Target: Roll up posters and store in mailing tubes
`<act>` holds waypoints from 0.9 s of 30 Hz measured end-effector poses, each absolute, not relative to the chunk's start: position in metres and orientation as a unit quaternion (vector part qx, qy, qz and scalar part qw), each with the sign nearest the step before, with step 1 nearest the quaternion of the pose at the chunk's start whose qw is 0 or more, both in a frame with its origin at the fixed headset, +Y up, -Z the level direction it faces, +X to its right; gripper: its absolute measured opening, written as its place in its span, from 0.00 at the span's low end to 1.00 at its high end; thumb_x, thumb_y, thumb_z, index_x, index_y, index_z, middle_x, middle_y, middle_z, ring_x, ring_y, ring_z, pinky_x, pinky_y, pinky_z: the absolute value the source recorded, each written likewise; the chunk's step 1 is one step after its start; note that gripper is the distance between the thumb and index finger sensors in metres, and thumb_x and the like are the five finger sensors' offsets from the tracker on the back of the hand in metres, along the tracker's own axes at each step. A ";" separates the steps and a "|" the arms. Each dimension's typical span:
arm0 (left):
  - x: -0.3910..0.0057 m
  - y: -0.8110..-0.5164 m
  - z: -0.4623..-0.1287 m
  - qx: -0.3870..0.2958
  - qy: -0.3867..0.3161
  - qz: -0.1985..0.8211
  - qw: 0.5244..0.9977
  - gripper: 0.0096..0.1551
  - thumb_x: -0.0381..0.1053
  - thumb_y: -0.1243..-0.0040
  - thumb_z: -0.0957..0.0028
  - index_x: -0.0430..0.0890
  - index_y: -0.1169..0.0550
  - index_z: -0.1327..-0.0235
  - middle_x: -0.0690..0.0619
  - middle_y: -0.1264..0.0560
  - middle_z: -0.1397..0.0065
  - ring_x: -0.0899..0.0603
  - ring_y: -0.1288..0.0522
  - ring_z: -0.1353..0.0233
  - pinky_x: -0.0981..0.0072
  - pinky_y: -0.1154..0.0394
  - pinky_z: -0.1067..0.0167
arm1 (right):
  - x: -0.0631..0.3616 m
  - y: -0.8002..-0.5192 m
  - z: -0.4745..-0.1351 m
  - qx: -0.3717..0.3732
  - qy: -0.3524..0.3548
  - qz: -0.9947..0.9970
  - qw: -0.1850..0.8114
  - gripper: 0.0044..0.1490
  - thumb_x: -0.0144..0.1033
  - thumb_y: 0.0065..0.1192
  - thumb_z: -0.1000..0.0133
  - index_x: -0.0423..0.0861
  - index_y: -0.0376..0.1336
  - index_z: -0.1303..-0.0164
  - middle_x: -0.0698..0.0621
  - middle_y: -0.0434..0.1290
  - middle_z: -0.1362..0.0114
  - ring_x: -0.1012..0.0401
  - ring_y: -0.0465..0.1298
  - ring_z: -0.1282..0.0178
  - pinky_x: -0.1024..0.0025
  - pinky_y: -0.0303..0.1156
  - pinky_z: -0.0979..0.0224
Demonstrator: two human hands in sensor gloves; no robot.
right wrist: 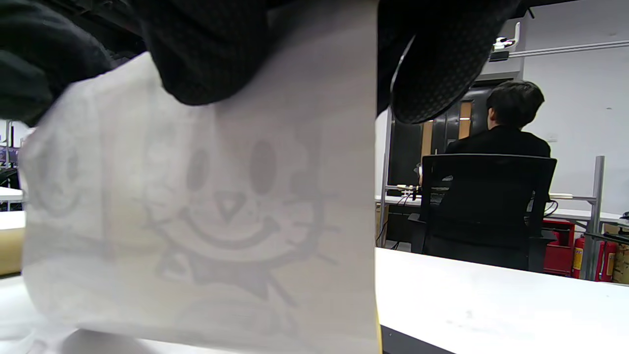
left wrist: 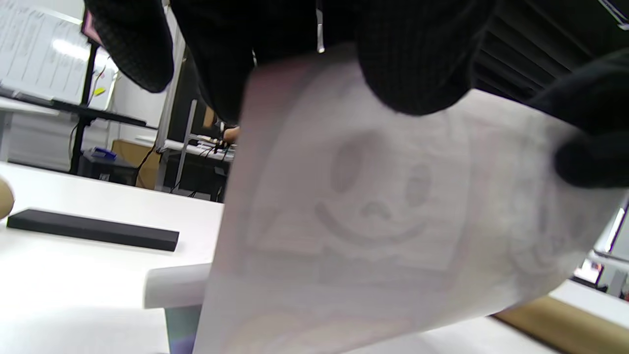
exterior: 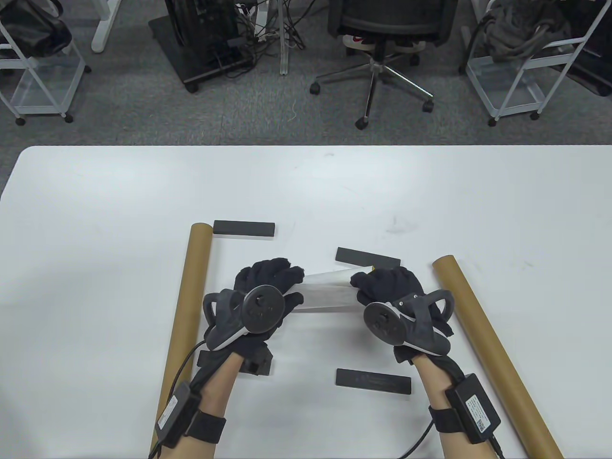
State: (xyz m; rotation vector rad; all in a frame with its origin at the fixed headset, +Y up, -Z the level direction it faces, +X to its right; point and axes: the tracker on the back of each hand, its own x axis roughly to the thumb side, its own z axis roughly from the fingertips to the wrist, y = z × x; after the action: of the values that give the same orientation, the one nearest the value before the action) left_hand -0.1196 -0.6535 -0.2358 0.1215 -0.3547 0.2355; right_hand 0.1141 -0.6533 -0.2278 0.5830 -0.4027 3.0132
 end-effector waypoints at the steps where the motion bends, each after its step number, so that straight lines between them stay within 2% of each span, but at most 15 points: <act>1: -0.113 -0.654 -0.232 0.067 -0.184 0.106 0.975 0.31 0.60 0.39 0.45 0.58 0.26 0.26 0.52 0.29 0.16 0.37 0.29 0.17 0.33 0.35 0.21 | 0.114 -0.654 -0.227 0.190 -0.129 0.973 0.025 0.25 0.40 0.63 0.48 0.52 0.67 0.39 0.53 0.79 0.42 0.55 0.82 0.46 0.42 0.73 0.29; 5: -0.090 -0.654 -0.222 0.107 -0.201 0.011 0.974 0.34 0.61 0.40 0.45 0.60 0.29 0.23 0.54 0.28 0.17 0.39 0.28 0.17 0.35 0.35 0.20 | 0.115 -0.653 -0.223 0.194 -0.137 0.971 0.028 0.25 0.39 0.63 0.48 0.52 0.67 0.40 0.53 0.79 0.42 0.55 0.82 0.46 0.42 0.73 0.29; 7: -0.083 -0.654 -0.222 0.135 -0.204 -0.008 0.970 0.32 0.60 0.42 0.44 0.61 0.29 0.24 0.57 0.24 0.22 0.42 0.24 0.21 0.37 0.33 0.20 | 0.117 -0.652 -0.220 0.191 -0.141 0.971 0.029 0.25 0.39 0.64 0.48 0.52 0.67 0.40 0.53 0.79 0.42 0.55 0.83 0.46 0.41 0.73 0.29; 10: -0.077 -0.656 -0.227 0.126 -0.217 0.000 0.968 0.27 0.58 0.46 0.41 0.61 0.28 0.27 0.59 0.20 0.32 0.44 0.20 0.30 0.39 0.32 0.21 | 0.123 -0.650 -0.218 0.182 -0.144 0.972 0.034 0.25 0.40 0.64 0.48 0.52 0.67 0.40 0.53 0.79 0.42 0.55 0.83 0.46 0.42 0.73 0.29; 12: -0.075 -0.657 -0.232 0.116 -0.222 0.013 0.968 0.23 0.53 0.53 0.39 0.61 0.26 0.31 0.59 0.19 0.38 0.45 0.19 0.37 0.42 0.30 0.22 | 0.126 -0.651 -0.219 0.176 -0.148 0.972 0.045 0.26 0.40 0.64 0.48 0.51 0.66 0.38 0.53 0.79 0.41 0.55 0.83 0.44 0.41 0.72 0.28; 15: -0.074 -0.661 -0.235 0.098 -0.217 0.029 0.971 0.23 0.52 0.56 0.38 0.59 0.28 0.31 0.57 0.20 0.41 0.46 0.21 0.44 0.43 0.28 0.25 | 0.122 -0.653 -0.220 0.186 -0.139 0.972 0.034 0.32 0.38 0.62 0.45 0.47 0.61 0.29 0.50 0.78 0.35 0.52 0.82 0.38 0.38 0.70 0.27; 18: -0.075 -0.662 -0.237 0.091 -0.217 0.026 0.971 0.22 0.52 0.58 0.38 0.58 0.29 0.32 0.56 0.20 0.43 0.46 0.21 0.48 0.44 0.26 0.27 | 0.114 -0.656 -0.220 0.212 -0.115 0.970 0.035 0.30 0.32 0.53 0.41 0.46 0.58 0.27 0.48 0.75 0.34 0.49 0.79 0.37 0.36 0.68 0.26; 22: -0.079 -0.662 -0.237 0.084 -0.221 0.027 0.971 0.23 0.54 0.62 0.38 0.57 0.30 0.32 0.57 0.21 0.47 0.47 0.23 0.52 0.44 0.26 0.30 | 0.109 -0.660 -0.221 0.225 -0.066 0.972 0.031 0.35 0.40 0.49 0.40 0.44 0.53 0.22 0.48 0.70 0.38 0.48 0.73 0.45 0.31 0.63 0.26; 25: -0.079 -0.663 -0.236 0.069 -0.232 0.013 0.970 0.24 0.57 0.65 0.39 0.57 0.29 0.35 0.58 0.21 0.51 0.49 0.23 0.55 0.46 0.24 0.32 | 0.109 -0.663 -0.221 0.220 -0.056 0.974 0.007 0.38 0.47 0.49 0.43 0.50 0.50 0.22 0.48 0.64 0.36 0.50 0.71 0.46 0.31 0.63 0.26; 27: -0.078 -0.664 -0.234 0.058 -0.242 0.013 0.969 0.25 0.60 0.67 0.41 0.57 0.30 0.37 0.59 0.22 0.52 0.49 0.24 0.55 0.47 0.24 0.33 | 0.111 -0.663 -0.223 0.222 -0.055 0.973 0.020 0.37 0.48 0.51 0.44 0.50 0.52 0.23 0.49 0.66 0.38 0.51 0.72 0.48 0.33 0.65 0.27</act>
State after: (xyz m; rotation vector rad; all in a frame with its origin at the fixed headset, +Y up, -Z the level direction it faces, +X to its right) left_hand -0.0784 -0.6644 -0.2337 0.1162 -0.4889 0.0258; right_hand 0.1113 -0.6635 -0.2226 0.6885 -0.1709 3.0202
